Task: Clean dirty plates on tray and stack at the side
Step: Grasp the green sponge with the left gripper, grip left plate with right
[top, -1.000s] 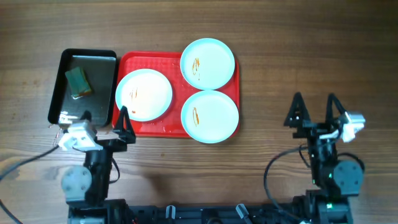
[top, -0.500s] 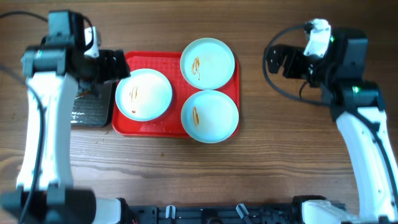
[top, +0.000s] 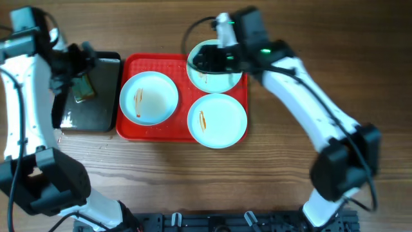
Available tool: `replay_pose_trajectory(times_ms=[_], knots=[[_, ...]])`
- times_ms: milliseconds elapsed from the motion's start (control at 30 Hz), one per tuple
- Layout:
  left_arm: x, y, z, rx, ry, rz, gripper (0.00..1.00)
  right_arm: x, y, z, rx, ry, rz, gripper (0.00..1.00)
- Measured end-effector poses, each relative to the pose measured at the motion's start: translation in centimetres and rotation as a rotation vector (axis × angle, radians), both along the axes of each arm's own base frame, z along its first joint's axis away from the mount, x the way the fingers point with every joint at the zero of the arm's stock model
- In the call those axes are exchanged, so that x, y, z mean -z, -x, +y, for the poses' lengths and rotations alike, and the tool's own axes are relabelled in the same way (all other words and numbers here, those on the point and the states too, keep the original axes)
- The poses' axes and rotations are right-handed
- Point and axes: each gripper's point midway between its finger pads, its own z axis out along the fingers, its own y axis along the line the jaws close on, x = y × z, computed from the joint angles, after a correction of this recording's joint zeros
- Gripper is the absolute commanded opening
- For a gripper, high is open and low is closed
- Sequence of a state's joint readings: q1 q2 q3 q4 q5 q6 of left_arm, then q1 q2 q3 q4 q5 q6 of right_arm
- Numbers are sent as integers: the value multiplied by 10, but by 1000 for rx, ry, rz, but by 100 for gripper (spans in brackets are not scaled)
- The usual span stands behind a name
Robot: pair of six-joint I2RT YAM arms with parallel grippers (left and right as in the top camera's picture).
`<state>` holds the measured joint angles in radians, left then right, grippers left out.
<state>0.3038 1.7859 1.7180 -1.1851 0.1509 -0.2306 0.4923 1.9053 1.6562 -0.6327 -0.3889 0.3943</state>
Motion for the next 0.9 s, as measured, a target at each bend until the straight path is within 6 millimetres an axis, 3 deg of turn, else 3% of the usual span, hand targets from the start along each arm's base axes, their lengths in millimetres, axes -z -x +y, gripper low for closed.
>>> replay_pose_trajectory(times_ms=[67, 133, 267, 400, 567, 633, 667, 900], knots=[[0, 2, 7, -17, -17, 5, 100, 22, 0, 23, -9, 26, 25, 51], [1, 4, 14, -28, -59, 19, 100, 69, 11, 48, -31, 80, 88, 48], [2, 6, 19, -39, -92, 30, 100, 138, 26, 75, -56, 140, 166, 42], [2, 6, 19, -39, -92, 30, 100, 142, 15, 81, -11, 113, 146, 40], [10, 4, 20, -38, -85, 52, 100, 165, 10, 80, 46, 120, 177, 36], [19, 3, 20, -36, -79, 74, 100, 164, 7, 80, 58, 117, 169, 21], [23, 2, 21, -36, -77, 83, 100, 164, 7, 81, 64, 117, 171, 4], [54, -1, 27, -41, -84, 158, 100, 171, 15, 76, 103, 146, 220, 4]])
